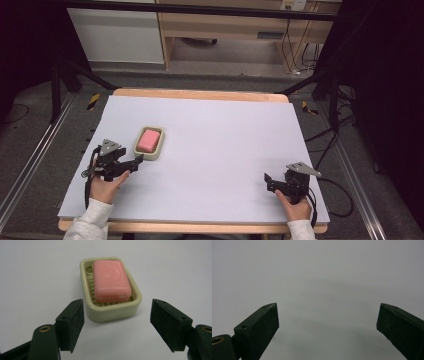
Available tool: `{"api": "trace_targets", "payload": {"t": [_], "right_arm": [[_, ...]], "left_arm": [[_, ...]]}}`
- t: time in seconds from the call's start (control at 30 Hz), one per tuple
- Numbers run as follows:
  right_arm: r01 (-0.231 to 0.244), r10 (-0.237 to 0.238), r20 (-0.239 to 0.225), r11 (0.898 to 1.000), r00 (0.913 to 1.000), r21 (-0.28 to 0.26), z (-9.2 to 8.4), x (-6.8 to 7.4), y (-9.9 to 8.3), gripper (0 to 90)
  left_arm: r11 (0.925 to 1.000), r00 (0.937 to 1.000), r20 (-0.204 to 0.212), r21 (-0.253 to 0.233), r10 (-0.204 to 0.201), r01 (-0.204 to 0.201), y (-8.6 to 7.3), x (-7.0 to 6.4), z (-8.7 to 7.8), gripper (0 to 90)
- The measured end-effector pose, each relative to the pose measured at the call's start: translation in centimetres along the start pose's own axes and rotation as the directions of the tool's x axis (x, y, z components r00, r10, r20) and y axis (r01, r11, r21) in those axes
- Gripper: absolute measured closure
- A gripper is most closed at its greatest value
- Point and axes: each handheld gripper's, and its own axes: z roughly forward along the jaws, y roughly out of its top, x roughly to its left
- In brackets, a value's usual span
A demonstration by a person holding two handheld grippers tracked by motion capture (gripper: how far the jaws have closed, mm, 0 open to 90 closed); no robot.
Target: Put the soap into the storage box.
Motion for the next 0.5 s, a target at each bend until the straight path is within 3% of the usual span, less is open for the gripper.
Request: {"api": "trace_targets", "payload": {"t": [0.27,0.5], "right_arm": [[0.001,-0.001,0.008,1.0,1.0,-0.001,-0.1,-0.2,-0.1,4.3],[-0.001,0.001,0.01,1.0,1.0,-0.001,-0.2,-0.3,-0.2,4.3]], "left_arm": [[0.9997,0.9998,-0.021,0.024,0.006,-0.005,-2.2,0.8,-0.7,24.3],[0.9995,0.9994,-0.032,0.025,-0.017,0.018,-3.2,1.4,-1.4,24.0]]}}
